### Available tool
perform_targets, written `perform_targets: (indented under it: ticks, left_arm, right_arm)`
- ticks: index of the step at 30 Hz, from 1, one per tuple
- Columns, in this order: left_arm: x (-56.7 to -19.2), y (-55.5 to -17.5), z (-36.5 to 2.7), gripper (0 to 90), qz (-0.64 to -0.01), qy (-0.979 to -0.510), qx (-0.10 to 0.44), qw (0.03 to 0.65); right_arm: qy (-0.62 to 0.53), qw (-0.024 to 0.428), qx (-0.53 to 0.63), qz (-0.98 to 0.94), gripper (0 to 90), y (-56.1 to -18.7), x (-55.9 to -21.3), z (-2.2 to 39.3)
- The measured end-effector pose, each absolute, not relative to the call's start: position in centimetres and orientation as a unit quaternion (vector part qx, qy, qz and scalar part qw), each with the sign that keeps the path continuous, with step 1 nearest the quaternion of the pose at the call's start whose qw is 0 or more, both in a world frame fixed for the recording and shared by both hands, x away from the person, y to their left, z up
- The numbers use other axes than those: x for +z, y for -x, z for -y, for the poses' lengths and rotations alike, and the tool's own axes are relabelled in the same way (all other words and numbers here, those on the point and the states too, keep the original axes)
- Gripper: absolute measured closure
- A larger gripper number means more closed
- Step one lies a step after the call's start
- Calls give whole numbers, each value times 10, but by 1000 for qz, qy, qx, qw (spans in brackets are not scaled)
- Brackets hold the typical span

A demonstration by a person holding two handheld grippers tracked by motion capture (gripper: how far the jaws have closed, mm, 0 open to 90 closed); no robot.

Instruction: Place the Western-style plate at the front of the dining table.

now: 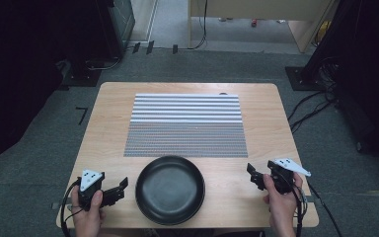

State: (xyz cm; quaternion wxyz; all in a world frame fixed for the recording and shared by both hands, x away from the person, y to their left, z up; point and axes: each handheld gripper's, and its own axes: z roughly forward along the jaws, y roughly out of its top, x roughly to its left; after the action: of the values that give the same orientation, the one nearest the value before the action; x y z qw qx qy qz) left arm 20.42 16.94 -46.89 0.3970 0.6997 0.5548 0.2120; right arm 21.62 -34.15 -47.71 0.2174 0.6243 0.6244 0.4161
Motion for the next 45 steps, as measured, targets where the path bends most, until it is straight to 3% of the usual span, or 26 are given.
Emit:
perform_targets:
  ticks: [26, 45]
  left_arm:
    - [-469, -202, -141, 133, -537, -714, 172, 415]
    - [-472, -201, -123, 138, -534, -726, 160, 402]
  right_arm:
    - [-591, 190, 445, -646, 186, -211, -474, 305]
    - [-560, 166, 474, -659, 470, -208, -475, 275]
